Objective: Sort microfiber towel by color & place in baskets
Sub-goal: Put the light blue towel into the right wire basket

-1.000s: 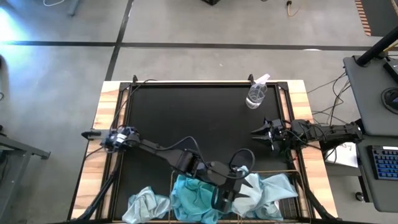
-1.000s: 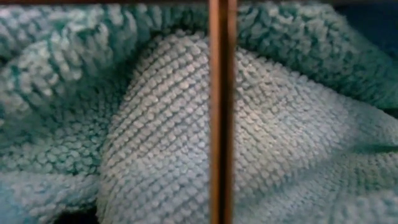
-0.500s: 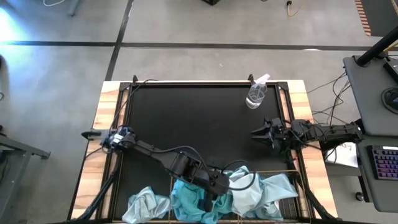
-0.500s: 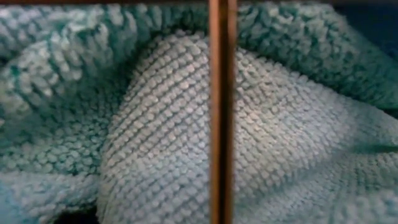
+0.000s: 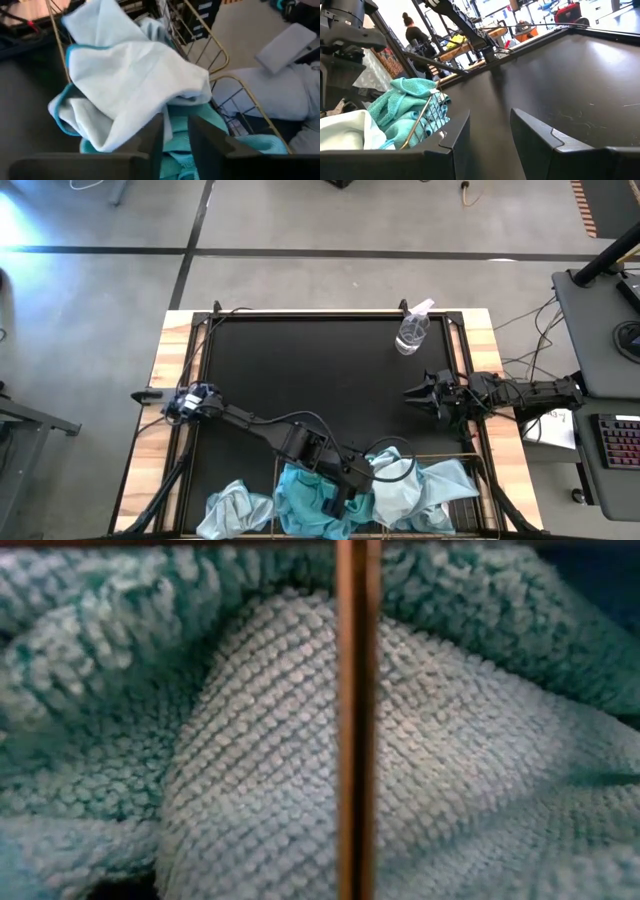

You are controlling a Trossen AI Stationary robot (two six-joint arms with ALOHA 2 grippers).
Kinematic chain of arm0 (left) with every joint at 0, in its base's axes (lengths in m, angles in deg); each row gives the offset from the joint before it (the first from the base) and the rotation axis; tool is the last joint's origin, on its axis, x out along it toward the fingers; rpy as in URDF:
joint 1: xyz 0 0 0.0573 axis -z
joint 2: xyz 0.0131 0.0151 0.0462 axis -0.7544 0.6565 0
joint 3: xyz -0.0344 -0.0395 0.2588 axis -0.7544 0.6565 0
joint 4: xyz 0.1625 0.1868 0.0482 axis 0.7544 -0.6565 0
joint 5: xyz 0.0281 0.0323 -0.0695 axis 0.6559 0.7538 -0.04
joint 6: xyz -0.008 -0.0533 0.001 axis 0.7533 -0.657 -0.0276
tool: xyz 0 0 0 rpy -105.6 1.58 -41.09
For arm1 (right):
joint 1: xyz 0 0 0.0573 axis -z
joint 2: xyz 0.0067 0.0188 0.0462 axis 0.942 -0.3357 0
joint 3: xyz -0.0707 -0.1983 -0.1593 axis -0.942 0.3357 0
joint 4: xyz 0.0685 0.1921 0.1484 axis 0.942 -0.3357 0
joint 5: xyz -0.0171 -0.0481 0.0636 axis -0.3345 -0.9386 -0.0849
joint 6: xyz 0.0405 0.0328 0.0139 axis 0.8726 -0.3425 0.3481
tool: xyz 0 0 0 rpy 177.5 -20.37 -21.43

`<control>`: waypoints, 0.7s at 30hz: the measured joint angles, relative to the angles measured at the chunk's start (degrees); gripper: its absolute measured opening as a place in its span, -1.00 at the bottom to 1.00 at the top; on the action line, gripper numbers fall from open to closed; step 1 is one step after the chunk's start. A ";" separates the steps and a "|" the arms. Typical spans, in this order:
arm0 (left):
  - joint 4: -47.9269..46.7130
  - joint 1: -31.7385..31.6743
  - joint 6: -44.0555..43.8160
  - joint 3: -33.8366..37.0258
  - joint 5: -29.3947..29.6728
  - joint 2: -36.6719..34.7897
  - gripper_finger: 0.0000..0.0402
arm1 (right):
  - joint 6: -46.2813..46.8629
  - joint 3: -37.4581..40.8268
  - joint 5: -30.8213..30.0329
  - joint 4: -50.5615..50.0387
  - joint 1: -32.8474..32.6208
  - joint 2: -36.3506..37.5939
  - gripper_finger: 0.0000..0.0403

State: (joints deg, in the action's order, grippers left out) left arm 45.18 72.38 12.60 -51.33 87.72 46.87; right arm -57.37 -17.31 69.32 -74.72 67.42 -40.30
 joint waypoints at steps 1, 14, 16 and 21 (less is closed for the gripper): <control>-0.11 -0.10 -0.02 0.23 -0.12 0.00 -0.70 | 0.00 0.00 0.00 -0.13 0.00 0.00 -0.33; 2.82 -0.97 0.03 1.32 -0.52 0.02 -0.99 | -0.96 0.00 0.00 -0.60 0.00 0.00 -0.33; 3.58 -1.24 0.13 1.32 -2.21 0.02 -1.00 | -0.98 0.00 0.00 -0.60 0.00 0.00 -0.33; 8.97 -1.82 0.41 1.34 -6.48 0.02 -1.00 | -1.62 0.00 0.00 -0.60 0.00 0.00 -0.33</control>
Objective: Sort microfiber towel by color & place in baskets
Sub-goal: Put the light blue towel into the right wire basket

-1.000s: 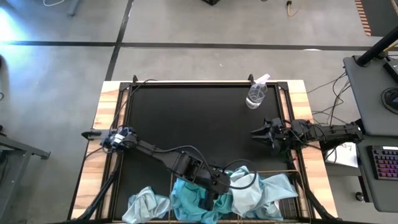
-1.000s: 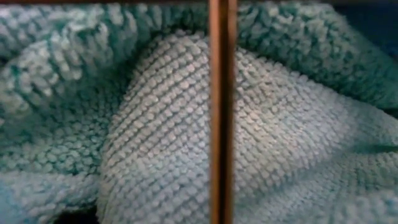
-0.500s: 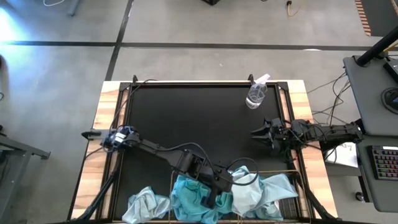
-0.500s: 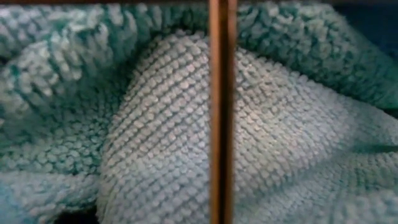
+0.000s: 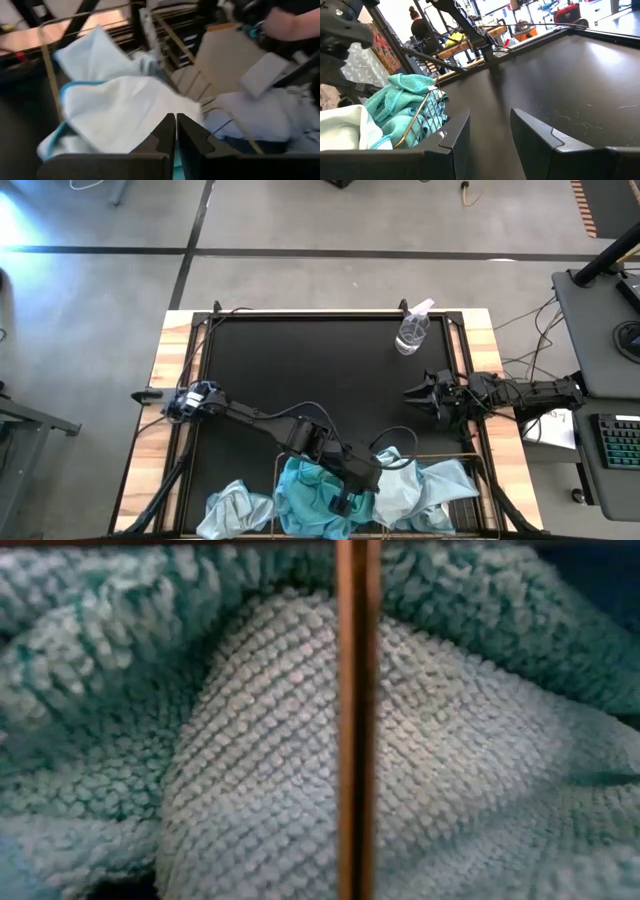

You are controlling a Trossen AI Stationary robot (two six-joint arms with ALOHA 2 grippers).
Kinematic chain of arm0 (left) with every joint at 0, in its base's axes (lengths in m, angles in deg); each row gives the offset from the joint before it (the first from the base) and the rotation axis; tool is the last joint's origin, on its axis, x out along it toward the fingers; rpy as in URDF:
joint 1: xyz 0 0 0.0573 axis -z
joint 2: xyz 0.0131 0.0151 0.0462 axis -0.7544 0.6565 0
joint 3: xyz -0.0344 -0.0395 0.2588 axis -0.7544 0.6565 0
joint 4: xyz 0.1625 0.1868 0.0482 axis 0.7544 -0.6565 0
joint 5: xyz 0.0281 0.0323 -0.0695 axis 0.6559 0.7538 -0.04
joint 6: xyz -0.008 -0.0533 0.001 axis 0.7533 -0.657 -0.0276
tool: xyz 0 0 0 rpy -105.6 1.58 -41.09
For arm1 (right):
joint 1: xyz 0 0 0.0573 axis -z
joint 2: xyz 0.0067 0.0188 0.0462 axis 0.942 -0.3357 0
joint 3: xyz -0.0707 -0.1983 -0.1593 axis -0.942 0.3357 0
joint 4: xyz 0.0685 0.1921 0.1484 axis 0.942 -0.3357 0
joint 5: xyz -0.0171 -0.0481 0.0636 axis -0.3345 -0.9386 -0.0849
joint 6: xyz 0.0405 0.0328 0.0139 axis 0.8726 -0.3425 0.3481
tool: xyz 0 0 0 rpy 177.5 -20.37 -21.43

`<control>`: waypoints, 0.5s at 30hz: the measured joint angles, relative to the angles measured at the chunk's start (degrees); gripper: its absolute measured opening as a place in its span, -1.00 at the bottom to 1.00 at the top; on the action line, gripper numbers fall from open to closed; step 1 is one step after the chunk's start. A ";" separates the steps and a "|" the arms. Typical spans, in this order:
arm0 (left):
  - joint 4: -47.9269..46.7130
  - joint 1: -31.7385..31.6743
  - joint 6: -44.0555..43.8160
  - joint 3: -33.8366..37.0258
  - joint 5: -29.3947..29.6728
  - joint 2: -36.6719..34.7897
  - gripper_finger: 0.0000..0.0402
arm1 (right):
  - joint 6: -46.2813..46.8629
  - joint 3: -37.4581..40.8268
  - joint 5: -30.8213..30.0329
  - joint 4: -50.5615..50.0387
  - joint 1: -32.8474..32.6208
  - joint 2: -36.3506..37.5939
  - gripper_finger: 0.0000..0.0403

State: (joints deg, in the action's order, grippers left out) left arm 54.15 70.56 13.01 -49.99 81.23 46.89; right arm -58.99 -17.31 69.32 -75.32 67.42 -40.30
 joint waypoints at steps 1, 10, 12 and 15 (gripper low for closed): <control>0.54 -0.12 -0.06 0.00 -1.22 0.00 -1.00 | -0.01 0.00 0.01 0.00 -0.01 0.00 -0.33; -7.12 -0.23 -1.70 0.00 -3.47 0.00 -1.00 | -0.18 0.00 0.04 0.00 0.00 0.00 -0.33; -8.12 -0.23 -1.66 0.00 -3.47 0.00 -1.00 | -0.31 0.00 0.04 0.00 0.00 0.00 -0.33; -8.35 -0.23 0.60 0.32 -4.53 0.00 -1.00 | -0.33 0.00 0.04 0.00 0.00 0.00 -0.33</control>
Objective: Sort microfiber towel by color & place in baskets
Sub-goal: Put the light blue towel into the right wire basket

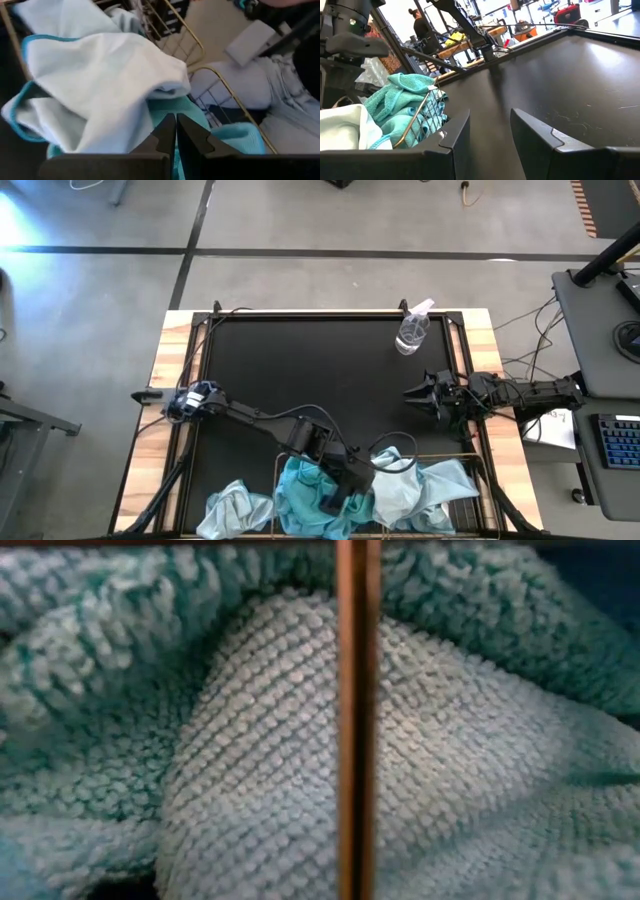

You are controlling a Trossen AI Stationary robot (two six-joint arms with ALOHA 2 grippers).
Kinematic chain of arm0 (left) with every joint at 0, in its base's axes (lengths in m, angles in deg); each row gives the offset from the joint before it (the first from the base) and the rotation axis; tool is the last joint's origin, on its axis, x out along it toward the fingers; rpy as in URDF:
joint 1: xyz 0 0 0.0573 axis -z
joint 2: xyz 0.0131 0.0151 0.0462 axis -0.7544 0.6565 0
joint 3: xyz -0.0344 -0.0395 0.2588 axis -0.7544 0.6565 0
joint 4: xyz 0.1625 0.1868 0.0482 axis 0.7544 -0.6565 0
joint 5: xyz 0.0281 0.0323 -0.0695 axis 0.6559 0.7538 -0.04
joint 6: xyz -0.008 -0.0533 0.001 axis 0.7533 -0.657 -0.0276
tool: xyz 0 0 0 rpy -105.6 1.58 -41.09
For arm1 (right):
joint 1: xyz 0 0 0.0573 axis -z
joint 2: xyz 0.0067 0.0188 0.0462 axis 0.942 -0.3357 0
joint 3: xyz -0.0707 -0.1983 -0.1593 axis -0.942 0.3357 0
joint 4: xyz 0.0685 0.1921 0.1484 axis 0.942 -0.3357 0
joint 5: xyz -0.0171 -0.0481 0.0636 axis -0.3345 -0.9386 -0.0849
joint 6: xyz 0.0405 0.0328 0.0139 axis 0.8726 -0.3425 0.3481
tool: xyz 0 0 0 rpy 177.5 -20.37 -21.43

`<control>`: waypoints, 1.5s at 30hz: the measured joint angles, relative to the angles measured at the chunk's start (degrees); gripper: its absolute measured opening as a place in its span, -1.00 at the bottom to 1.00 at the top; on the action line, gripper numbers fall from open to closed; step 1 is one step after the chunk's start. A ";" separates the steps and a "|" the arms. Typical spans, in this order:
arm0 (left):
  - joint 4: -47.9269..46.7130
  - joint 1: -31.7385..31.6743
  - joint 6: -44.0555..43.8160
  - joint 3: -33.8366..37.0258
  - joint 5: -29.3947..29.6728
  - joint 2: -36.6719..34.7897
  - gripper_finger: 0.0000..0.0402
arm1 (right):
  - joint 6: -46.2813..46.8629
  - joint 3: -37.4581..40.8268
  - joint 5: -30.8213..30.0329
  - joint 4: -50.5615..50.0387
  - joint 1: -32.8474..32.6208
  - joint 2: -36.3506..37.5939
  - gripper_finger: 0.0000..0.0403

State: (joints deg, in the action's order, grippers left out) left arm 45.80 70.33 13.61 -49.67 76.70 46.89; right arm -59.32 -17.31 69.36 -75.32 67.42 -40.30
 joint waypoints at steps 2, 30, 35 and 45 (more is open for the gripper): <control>0.24 0.00 2.59 0.54 -2.31 0.00 -1.00 | 0.00 0.00 0.00 0.00 -0.01 0.00 -0.33; 24.52 -4.93 4.78 7.22 -17.70 -0.09 -1.00 | -0.65 -0.01 0.11 -0.20 0.00 -0.04 -0.33; 8.83 -4.92 0.46 7.20 -17.56 -0.74 -1.00 | -0.50 -0.04 0.13 -0.37 -0.02 -0.31 -0.33; -16.12 0.59 -5.47 7.22 -8.97 -5.99 -1.00 | -0.02 0.15 0.13 -0.17 0.00 -0.79 -0.33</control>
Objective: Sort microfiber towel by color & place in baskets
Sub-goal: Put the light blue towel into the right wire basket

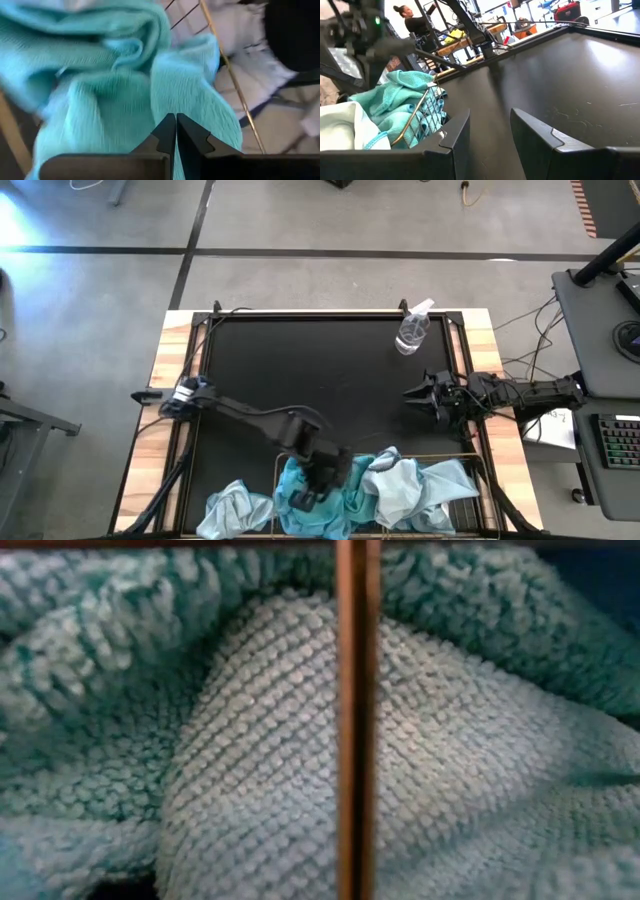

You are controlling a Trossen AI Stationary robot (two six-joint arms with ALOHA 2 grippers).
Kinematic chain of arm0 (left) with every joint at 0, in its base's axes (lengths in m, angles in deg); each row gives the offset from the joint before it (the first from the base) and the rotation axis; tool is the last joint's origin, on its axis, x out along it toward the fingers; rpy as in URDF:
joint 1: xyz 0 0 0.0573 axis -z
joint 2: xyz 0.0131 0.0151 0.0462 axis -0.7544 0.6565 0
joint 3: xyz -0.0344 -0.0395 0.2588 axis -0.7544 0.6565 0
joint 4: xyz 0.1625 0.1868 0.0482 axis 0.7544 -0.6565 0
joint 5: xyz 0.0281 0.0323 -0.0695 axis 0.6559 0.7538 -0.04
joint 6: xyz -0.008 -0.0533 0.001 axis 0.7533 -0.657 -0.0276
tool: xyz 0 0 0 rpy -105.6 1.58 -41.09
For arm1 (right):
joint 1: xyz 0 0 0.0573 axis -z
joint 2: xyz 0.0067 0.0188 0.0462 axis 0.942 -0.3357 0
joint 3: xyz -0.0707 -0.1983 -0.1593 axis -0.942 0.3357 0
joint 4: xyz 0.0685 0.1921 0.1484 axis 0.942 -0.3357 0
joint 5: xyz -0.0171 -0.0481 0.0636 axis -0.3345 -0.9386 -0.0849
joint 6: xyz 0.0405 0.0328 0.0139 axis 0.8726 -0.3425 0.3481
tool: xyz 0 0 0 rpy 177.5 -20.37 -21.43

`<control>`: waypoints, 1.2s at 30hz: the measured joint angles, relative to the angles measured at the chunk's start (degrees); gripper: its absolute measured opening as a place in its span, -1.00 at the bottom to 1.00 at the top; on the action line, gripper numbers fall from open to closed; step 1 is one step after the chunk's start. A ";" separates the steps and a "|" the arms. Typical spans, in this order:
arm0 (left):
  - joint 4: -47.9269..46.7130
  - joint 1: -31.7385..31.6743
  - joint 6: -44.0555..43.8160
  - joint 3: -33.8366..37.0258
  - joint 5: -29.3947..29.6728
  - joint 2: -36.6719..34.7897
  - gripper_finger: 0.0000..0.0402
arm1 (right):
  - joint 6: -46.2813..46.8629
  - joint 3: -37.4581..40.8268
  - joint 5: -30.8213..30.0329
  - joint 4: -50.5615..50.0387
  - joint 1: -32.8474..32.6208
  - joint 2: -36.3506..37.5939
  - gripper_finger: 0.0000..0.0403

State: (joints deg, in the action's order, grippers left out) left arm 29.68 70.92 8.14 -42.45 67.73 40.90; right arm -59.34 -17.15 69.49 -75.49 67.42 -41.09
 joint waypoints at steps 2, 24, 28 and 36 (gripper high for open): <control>-2.34 2.16 -2.51 0.26 5.33 -2.34 -1.00 | 0.00 0.02 0.00 0.00 -0.01 -0.03 -0.33; -6.56 26.93 -62.31 27.57 32.22 -20.09 -1.00 | 2.62 0.13 -0.07 0.37 -0.02 -0.48 -0.33; -4.52 28.31 -67.26 31.59 30.40 -20.20 -1.00 | 2.64 0.13 -0.11 0.39 -0.02 -0.48 -0.33; 4.46 29.23 -73.71 36.11 22.31 -20.20 -0.81 | 2.63 0.13 -0.09 0.34 0.00 -0.48 -0.33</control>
State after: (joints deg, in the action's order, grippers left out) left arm 34.15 100.15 -65.58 -6.34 90.03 20.70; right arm -56.71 -17.02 69.41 -75.16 67.42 -41.57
